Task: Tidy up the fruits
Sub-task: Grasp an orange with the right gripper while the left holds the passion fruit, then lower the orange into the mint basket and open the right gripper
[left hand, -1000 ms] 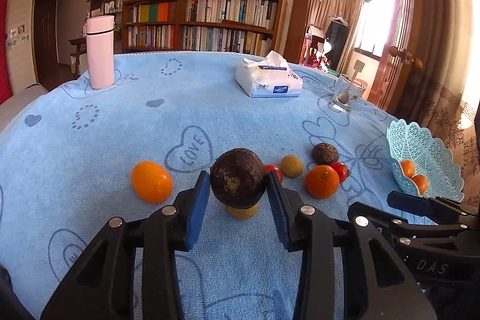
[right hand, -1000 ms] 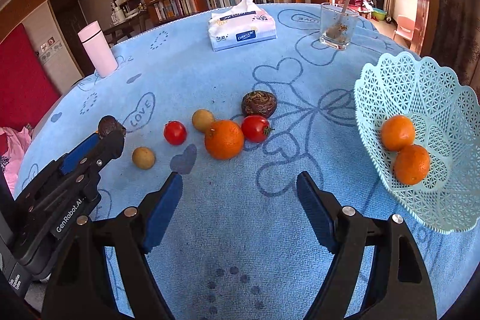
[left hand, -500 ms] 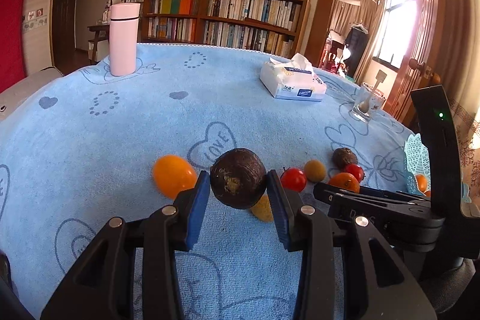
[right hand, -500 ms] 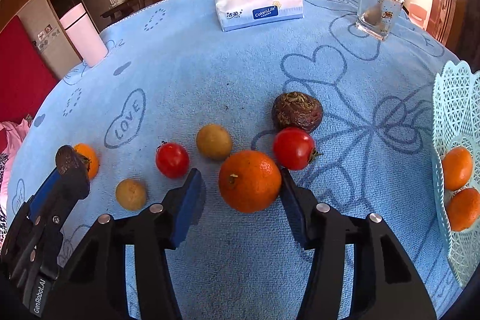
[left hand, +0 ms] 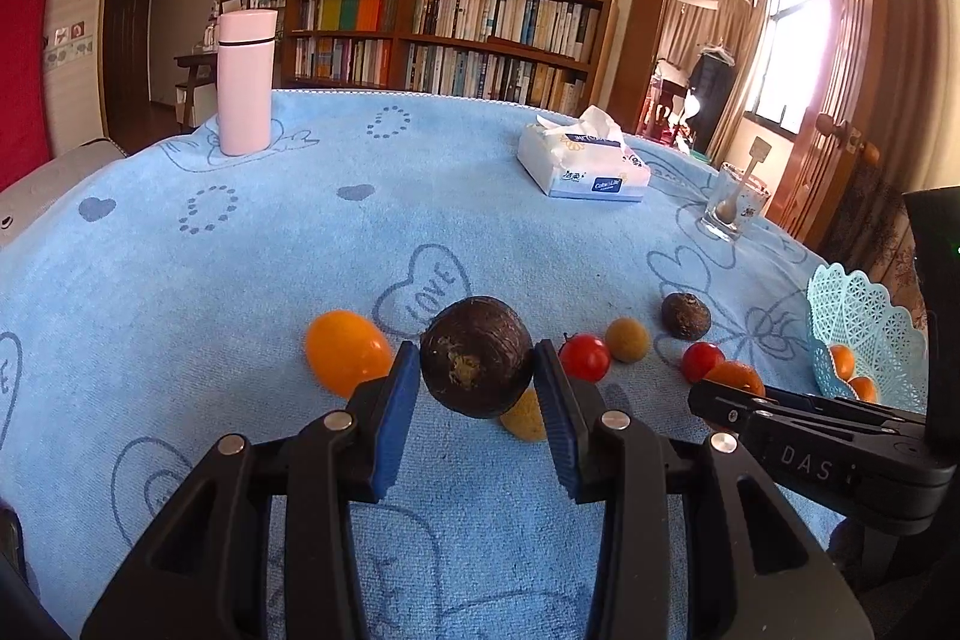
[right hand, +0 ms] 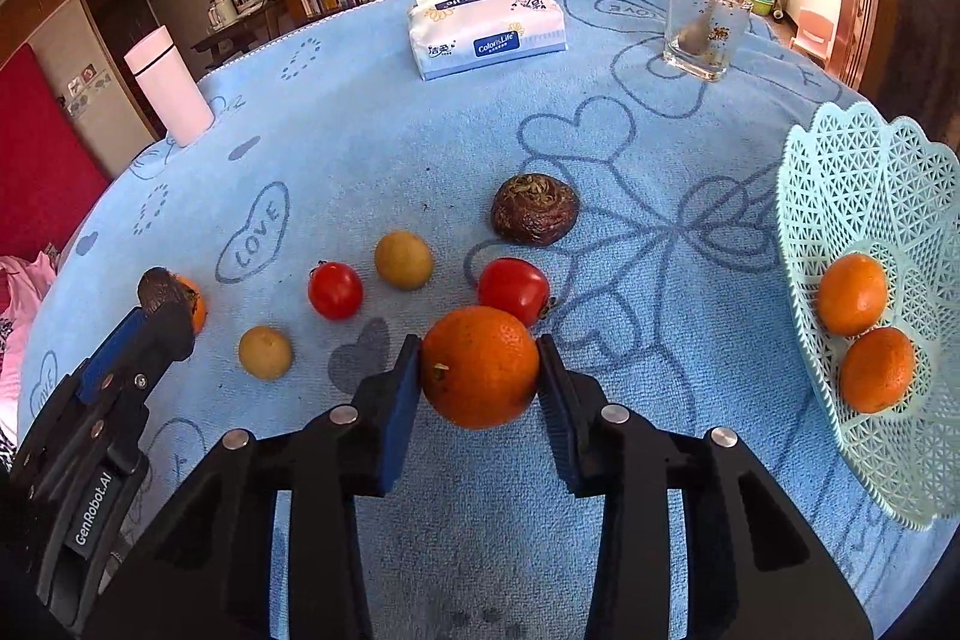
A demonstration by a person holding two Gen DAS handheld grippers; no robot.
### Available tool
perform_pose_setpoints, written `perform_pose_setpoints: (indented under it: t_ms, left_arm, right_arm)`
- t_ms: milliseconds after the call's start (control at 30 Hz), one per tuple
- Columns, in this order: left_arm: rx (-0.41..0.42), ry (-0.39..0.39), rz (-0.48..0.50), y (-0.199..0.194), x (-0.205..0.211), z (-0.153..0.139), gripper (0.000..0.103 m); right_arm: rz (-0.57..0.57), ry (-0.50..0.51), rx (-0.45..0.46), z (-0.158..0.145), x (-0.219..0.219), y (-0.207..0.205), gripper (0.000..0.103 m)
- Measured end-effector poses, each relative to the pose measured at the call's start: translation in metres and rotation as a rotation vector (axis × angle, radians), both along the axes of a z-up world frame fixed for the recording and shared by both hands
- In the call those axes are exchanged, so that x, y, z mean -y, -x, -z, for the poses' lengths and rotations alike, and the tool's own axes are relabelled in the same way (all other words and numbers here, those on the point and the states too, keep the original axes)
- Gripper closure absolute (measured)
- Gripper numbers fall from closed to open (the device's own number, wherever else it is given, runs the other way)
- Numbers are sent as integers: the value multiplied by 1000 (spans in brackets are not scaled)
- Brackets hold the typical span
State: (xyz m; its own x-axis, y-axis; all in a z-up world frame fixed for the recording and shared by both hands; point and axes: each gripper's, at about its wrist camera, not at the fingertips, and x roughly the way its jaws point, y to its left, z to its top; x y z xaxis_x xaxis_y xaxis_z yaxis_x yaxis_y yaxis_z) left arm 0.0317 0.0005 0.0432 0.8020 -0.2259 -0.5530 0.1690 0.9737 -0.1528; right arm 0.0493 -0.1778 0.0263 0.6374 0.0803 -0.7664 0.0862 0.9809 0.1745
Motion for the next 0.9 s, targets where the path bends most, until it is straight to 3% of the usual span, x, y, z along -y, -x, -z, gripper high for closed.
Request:
perform_pose_setpoints:
  t_ms: [333,900]
  left_arm:
    - [9,-6,5,2,2,-1,63]
    - [13,-22,9,4,5,0,63]
  right_arm:
    - [100,-38,74,-28,32,38,64]
    - [427,-36,139,-47,139,100,64]
